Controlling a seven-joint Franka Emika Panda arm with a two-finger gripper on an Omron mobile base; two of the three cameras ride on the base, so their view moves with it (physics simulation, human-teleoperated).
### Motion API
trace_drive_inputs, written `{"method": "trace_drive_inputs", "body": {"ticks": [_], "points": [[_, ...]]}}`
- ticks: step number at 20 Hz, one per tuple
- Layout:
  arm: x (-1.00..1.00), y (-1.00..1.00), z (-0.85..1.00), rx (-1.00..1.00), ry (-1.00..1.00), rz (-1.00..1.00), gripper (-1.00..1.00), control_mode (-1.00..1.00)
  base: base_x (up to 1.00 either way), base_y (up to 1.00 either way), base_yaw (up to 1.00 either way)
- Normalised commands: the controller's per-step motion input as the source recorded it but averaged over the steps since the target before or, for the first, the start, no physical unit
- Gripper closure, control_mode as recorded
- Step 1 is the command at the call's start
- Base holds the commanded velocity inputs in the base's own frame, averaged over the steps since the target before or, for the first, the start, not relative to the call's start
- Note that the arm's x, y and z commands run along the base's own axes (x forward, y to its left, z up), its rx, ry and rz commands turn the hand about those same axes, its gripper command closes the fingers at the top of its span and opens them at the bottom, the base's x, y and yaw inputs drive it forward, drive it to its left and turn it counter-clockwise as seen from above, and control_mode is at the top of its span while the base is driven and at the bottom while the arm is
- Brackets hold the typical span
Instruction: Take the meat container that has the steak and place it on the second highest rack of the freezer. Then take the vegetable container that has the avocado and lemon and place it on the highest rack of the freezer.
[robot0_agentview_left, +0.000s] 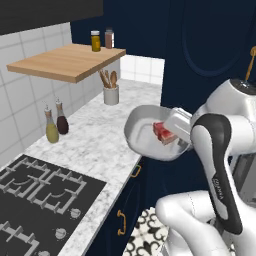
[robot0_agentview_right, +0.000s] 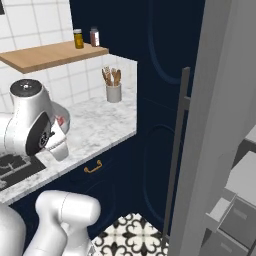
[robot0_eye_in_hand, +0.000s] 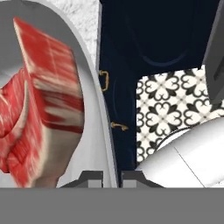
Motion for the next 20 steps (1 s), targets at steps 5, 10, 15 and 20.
{"method": "trace_drive_inputs", "body": {"ticks": [5,10,15,20], "points": [[-0.81,-0.19,0.56,-0.01,0.15,-0.02,1.0,-1.0,0.0,0.0,0.0],[-0.5,-0.03,0.03,-0.05,0.09,-0.01,1.0,1.0,-0.2,0.0,-0.01],[0.0,0.0,0.0,0.0,0.0,0.0,1.0,1.0,-0.96,-0.17,-0.21],[0.0,0.0,0.0,0.0,0.0,0.0,1.0,1.0,-0.14,-0.38,-0.63]]}}
